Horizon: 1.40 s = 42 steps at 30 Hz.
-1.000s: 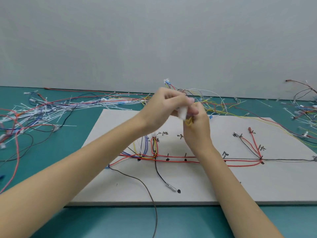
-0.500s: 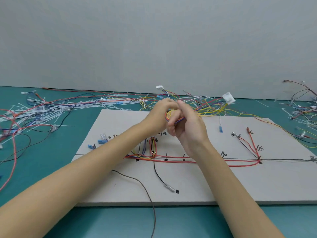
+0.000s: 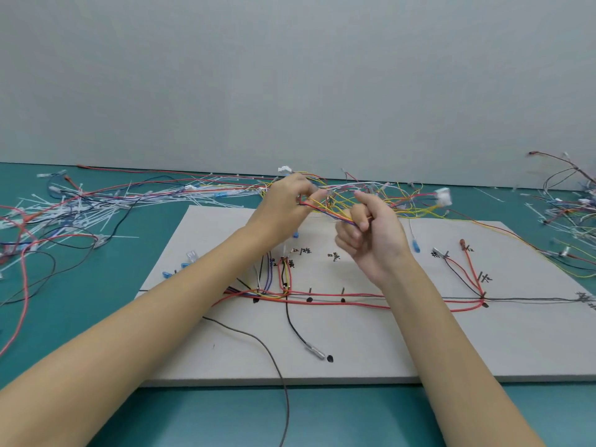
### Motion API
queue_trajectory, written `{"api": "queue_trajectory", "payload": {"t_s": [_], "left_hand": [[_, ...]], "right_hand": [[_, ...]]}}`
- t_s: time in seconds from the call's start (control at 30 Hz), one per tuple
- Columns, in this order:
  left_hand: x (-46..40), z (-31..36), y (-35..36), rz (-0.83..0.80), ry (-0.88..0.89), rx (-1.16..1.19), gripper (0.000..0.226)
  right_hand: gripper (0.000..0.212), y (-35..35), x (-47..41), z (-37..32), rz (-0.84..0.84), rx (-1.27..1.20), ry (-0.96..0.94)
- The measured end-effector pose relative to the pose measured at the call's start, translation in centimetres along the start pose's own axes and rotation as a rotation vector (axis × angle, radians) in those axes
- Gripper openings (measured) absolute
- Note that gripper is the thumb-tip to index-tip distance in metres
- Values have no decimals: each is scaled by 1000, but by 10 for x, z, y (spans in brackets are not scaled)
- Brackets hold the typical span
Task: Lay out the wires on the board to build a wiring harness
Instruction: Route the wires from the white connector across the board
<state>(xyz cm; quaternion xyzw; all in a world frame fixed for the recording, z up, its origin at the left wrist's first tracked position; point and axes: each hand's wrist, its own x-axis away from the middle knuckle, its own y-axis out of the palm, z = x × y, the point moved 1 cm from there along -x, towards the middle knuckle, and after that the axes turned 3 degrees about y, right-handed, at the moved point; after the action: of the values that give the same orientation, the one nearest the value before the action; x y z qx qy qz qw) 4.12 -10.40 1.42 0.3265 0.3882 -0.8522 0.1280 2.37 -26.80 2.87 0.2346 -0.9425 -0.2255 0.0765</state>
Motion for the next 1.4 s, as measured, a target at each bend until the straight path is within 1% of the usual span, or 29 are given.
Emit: {"api": "queue_trajectory", "payload": {"t_s": [0.07, 0.13, 0.17, 0.2, 0.27, 0.3, 0.33, 0.37, 0.43, 0.47, 0.57, 0.67, 0.77, 0.83, 0.9, 1.07, 1.1, 1.2, 1.27, 1.33, 1.4], "left_hand": [[2, -4, -3, -93, -48, -1, 42], [3, -4, -6, -139, -62, -27, 53], [3, -4, -6, -151, -62, -37, 56], [4, -3, -7, -161, -58, -44, 57], [4, -1, -7, -180, -28, -67, 53], [5, -1, -6, -179, -6, -75, 48], [5, 0, -6, -170, 17, -80, 41], [6, 0, -6, -155, 41, -82, 33], [6, 1, -8, -125, 79, -81, 18], [6, 1, -9, -116, 90, -79, 17], [4, -2, -12, -68, 69, -67, 32], [8, 0, -12, -1, 44, -53, 41], [13, 0, -9, 69, 25, -98, 53], [14, 1, -12, 71, -29, -34, 52], [15, 3, -13, -3, -77, 84, 45], [16, 8, -15, -74, -137, 193, 30], [15, 9, -16, -95, -176, 231, 27], [15, 14, -21, -165, -363, 512, 22], [15, 16, -22, -179, -460, 627, 16], [15, 16, -22, -167, -487, 605, 2], [16, 14, -20, -157, -500, 588, 9]], "right_hand": [[64, -6, -6, 0, 180, 90, -64], [57, -7, -8, 1, 292, 176, -130], [52, -7, -8, 2, 293, 148, -141], [49, -6, -7, 2, 249, 49, -120], [46, -3, -4, 2, 113, -281, -15], [46, -3, -3, 2, 75, -409, 22], [45, -3, -2, 2, 76, -471, 45], [43, -3, -2, 3, 107, -481, 64], [40, -4, -3, 7, 168, -391, 113], [38, -4, -3, 9, 189, -317, 132], [27, -4, -4, 12, 240, -12, 137], [23, -1, -1, 12, 201, 297, 93], [19, 2, 2, 13, 144, 435, 60], [12, 3, 4, 14, 88, 496, 56], [9, 6, 4, 15, 36, 526, 58], [17, 5, 1, 16, 98, 480, 15], [17, 4, 1, 16, 107, 485, 7], [15, 3, -1, 16, 136, 494, -10], [15, 4, -1, 16, 146, 501, -18], [13, 4, -1, 17, 154, 502, -27], [12, 4, -2, 18, 185, 513, -45]]}}
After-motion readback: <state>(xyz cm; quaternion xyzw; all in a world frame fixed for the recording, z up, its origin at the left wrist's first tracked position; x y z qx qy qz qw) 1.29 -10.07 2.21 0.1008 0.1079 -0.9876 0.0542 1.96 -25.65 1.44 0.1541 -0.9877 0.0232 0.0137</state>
